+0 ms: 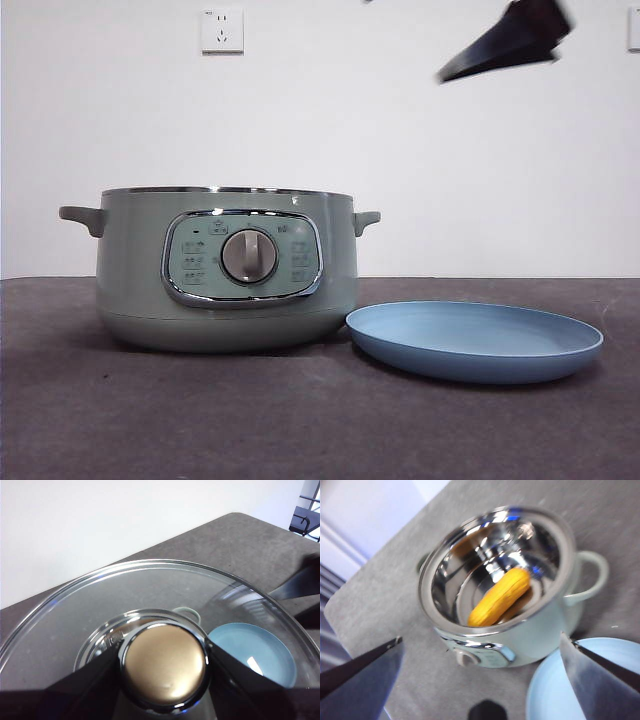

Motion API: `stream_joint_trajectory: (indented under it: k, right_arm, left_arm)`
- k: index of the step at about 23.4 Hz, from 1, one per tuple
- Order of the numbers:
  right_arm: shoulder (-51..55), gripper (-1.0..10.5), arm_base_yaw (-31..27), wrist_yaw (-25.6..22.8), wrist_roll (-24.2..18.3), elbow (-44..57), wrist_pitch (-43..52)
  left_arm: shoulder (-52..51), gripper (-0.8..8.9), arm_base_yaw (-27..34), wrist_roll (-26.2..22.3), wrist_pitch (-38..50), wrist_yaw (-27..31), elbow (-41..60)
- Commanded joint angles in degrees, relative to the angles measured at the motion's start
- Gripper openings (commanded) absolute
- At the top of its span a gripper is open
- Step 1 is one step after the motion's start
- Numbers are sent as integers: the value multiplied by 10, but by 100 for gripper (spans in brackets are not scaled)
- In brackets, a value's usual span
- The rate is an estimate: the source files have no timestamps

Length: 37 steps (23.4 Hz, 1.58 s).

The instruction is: Take the corn out from the steamer,put the corn on the plate,close the lid

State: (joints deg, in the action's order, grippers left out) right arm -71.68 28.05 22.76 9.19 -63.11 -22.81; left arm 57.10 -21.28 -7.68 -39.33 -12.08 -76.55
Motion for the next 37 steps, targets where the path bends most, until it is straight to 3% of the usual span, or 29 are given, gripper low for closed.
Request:
stream_joint_trajectory:
  k: [1,7,13,19,25,37]
  right_arm:
    - [-49,661,26,-8,15,-28,9]
    - [-163,660,67,-27,16,-135,0]
    - [-283,659,86,-57,12,-279,-50]
    - [-424,657,106,-127,6,-410,-92]
    - [-499,653,123,-172,5,-421,-91]
    - [-566,624,127,-203,-2,-421,-116]
  left_arm:
    - [-33,-8,1,2,-7,0,-10]
    - [-76,-8,1,2,-65,2,-10]
    - [-116,-8,1,1,-103,47,-10]
    - [-162,-8,1,1,-150,79,-10]
    - [-174,-8,0,0,-174,79,-10]
    - [-174,-8,0,-4,-178,79,-10]
